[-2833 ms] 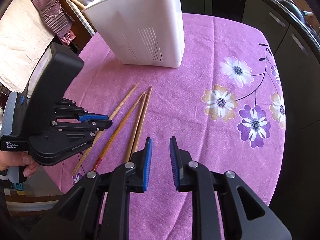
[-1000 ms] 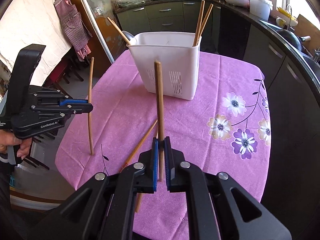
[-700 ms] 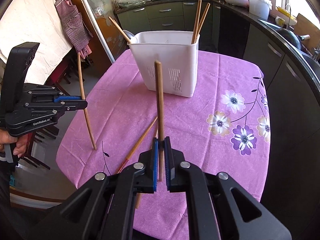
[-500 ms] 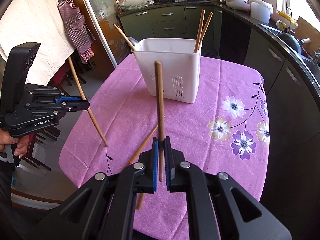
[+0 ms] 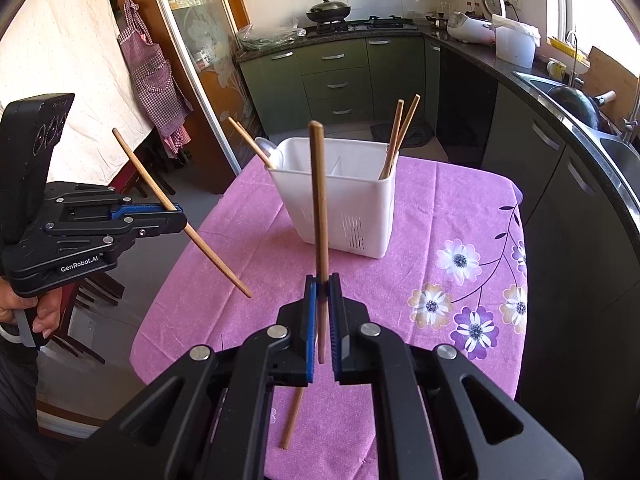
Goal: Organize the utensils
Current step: 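Drop the chopstick into the white holder by opening the left tool while the right tool carries its chopstick over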
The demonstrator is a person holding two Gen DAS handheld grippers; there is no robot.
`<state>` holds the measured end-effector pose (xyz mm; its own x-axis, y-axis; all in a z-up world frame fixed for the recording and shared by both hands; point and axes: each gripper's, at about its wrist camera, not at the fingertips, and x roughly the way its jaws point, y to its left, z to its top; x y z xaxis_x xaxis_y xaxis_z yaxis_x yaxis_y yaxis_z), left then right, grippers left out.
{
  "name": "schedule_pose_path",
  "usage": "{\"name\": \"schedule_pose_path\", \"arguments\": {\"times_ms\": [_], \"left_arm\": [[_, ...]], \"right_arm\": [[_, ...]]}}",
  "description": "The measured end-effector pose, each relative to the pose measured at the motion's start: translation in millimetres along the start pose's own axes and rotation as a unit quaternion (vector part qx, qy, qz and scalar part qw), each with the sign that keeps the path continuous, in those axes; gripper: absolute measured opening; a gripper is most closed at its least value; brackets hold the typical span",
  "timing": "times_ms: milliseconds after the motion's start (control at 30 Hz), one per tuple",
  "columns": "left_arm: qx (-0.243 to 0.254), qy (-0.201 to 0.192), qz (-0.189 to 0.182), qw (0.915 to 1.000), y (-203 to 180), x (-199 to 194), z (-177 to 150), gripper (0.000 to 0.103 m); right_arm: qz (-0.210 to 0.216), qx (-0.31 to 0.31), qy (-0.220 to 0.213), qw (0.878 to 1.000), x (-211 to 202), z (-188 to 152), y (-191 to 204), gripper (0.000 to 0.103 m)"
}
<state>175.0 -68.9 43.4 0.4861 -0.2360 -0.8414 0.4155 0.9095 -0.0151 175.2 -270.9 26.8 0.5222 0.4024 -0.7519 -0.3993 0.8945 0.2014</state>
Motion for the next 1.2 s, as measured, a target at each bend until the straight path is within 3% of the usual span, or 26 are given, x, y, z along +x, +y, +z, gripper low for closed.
{"name": "schedule_pose_path", "arguments": {"times_ms": [267,500,667,900,1067,1200], "left_arm": [[-0.006,-0.027,-0.007,0.9996,1.0,-26.0,35.4,0.007],[-0.012,-0.082,0.003,0.9965,2.9,-58.0,88.2,0.007],[-0.024,-0.103,0.012,0.9943,6.6,-56.7,120.4,0.007],[-0.042,-0.07,0.039,0.9959,15.2,-3.6,135.5,0.007],[-0.051,-0.019,0.046,0.9974,21.9,38.9,121.5,0.007],[-0.051,-0.012,0.049,0.9974,22.7,44.6,109.7,0.014]], "right_arm": [[0.001,0.003,-0.019,1.0,-12.9,22.4,-2.7,0.007],[0.001,-0.001,-0.01,1.0,-6.7,19.6,-3.1,0.007],[0.003,-0.002,-0.006,1.0,-2.6,15.6,-6.3,0.007],[0.004,-0.001,-0.026,1.0,-14.2,19.7,-9.7,0.007],[0.004,0.012,-0.063,0.998,-33.1,39.1,-16.3,0.007],[0.008,0.017,-0.096,0.995,-46.4,66.1,-18.5,0.007]]}}
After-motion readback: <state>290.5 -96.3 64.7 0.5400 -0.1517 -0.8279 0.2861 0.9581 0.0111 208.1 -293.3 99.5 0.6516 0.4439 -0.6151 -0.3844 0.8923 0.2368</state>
